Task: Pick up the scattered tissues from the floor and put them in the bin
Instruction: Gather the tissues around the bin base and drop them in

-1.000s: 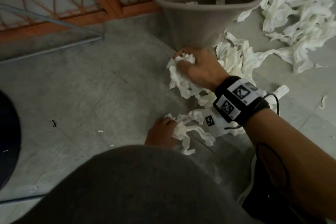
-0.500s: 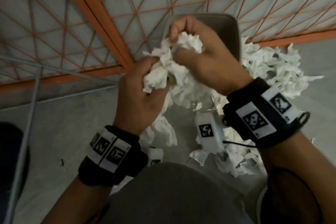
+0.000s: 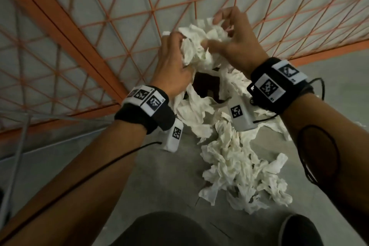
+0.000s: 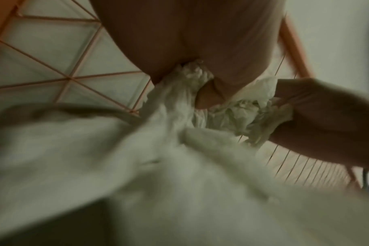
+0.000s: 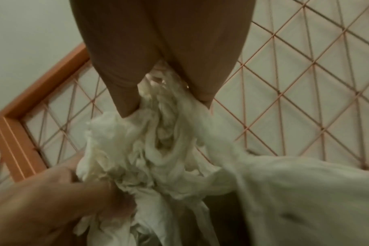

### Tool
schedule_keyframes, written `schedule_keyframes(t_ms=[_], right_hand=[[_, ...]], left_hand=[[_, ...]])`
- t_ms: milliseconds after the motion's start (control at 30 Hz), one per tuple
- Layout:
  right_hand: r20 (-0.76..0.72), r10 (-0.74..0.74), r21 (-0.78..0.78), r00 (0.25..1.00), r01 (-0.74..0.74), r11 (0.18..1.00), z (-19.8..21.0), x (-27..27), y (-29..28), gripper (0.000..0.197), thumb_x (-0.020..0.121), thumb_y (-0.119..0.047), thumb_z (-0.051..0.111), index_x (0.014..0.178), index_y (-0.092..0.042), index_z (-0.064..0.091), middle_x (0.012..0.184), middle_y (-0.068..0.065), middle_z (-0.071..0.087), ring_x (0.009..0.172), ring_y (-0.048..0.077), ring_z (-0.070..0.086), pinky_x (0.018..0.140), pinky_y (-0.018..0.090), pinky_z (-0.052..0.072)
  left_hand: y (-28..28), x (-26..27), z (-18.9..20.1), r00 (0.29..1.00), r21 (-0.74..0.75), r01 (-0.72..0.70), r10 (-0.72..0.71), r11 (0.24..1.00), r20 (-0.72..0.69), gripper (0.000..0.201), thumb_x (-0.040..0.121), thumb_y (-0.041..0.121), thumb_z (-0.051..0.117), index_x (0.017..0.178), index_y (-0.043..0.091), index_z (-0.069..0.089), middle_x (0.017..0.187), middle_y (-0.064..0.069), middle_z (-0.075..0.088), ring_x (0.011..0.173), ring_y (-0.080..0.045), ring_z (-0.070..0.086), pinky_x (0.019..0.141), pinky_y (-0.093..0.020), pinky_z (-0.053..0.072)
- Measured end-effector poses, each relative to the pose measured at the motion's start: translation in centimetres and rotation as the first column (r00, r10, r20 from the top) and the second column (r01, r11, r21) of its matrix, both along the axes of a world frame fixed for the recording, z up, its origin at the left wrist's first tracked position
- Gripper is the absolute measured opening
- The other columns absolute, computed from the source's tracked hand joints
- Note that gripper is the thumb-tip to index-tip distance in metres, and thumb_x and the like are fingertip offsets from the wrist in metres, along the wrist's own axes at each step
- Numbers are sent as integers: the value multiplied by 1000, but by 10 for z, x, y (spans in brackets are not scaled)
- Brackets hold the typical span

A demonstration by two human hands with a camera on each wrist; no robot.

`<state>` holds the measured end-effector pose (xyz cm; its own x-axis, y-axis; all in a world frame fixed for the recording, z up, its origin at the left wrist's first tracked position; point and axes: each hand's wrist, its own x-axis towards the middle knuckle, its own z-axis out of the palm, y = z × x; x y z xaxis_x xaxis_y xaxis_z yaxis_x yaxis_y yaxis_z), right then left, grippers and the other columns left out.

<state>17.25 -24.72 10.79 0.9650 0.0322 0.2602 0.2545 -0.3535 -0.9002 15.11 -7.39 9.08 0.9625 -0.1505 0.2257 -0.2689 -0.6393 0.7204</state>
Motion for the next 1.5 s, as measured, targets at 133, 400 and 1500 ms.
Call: schedule_keyframes(t_ms=[133, 400, 1500], right_hand=[[-180, 65, -231, 982, -106, 967, -19, -8, -5, 31, 74, -32, 79, 93, -19, 59, 83, -9, 58, 72, 12, 54, 72, 36, 48], [-82, 76, -247, 994, -94, 964, -17, -34, -13, 18, 86, -31, 64, 102, -22, 67, 101, -9, 71, 97, 3, 65, 91, 29, 51], [-586, -251, -652, 770, -265, 710, -236, -187, -15, 62, 86, -40, 59, 142, -37, 33, 132, 4, 53, 121, 33, 45, 96, 49, 43]], left_hand=[[11, 5, -25, 981, 317, 125, -70, 940, -179, 64, 74, 25, 64, 132, 18, 38, 130, -12, 44, 117, -30, 48, 101, -44, 43], [34, -23, -13, 989, 238, 130, -110, 963, -97, 38, 86, 42, 64, 121, 28, 60, 121, 3, 60, 111, -11, 56, 93, -25, 45], [15, -49, -24, 955, 219, -10, -56, 976, 290, 24, 92, 19, 50, 106, 16, 69, 104, 9, 62, 96, -8, 57, 84, -19, 43]])
